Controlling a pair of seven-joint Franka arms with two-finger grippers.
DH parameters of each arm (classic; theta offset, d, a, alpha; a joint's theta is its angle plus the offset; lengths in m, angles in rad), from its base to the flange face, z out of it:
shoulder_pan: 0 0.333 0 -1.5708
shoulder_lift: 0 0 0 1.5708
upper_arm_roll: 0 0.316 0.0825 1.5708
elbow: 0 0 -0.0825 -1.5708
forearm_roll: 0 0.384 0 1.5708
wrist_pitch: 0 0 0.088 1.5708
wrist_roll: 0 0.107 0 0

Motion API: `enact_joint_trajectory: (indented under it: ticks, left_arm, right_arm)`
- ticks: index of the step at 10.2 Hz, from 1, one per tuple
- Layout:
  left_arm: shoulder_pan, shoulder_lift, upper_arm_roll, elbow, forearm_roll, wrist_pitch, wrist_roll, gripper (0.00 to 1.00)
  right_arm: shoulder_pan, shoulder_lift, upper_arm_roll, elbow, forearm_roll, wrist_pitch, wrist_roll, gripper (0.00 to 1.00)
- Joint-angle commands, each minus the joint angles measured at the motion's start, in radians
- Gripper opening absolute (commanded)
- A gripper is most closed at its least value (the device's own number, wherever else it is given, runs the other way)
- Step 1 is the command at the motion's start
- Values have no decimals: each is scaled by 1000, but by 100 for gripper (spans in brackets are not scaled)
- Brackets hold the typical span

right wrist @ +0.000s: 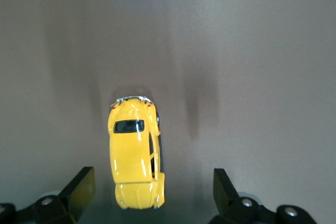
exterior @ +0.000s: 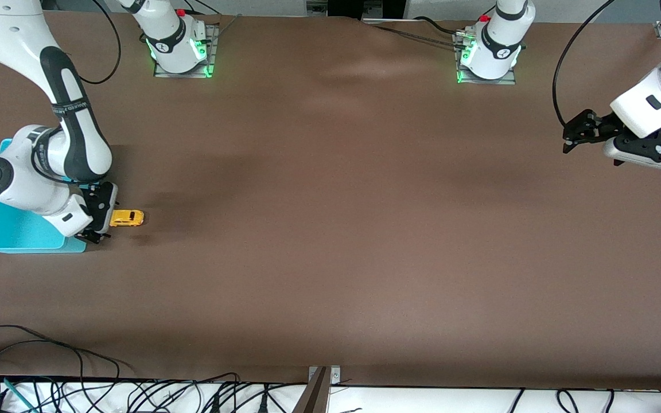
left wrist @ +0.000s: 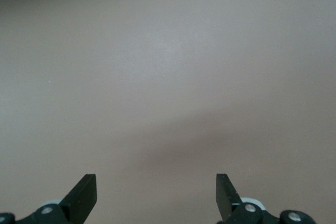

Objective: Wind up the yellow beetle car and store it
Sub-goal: 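Close the right gripper around the yellow car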

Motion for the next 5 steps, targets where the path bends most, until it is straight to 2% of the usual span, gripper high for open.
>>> enact_joint_trajectory:
  ticks: [1, 3, 5]
  left_arm:
    - [5, 7, -5, 20, -1, -19, -17, 100]
    - [5, 8, -5, 21, -10, -17, -19, 100]
    - [2, 7, -5, 21, -24, -19, -22, 100]
  right_arm:
    - [-6, 20, 6, -29, 29, 38, -31, 100]
    - [-6, 20, 14, -43, 50, 41, -25, 100]
    - [-6, 17, 28, -43, 64, 41, -23, 94]
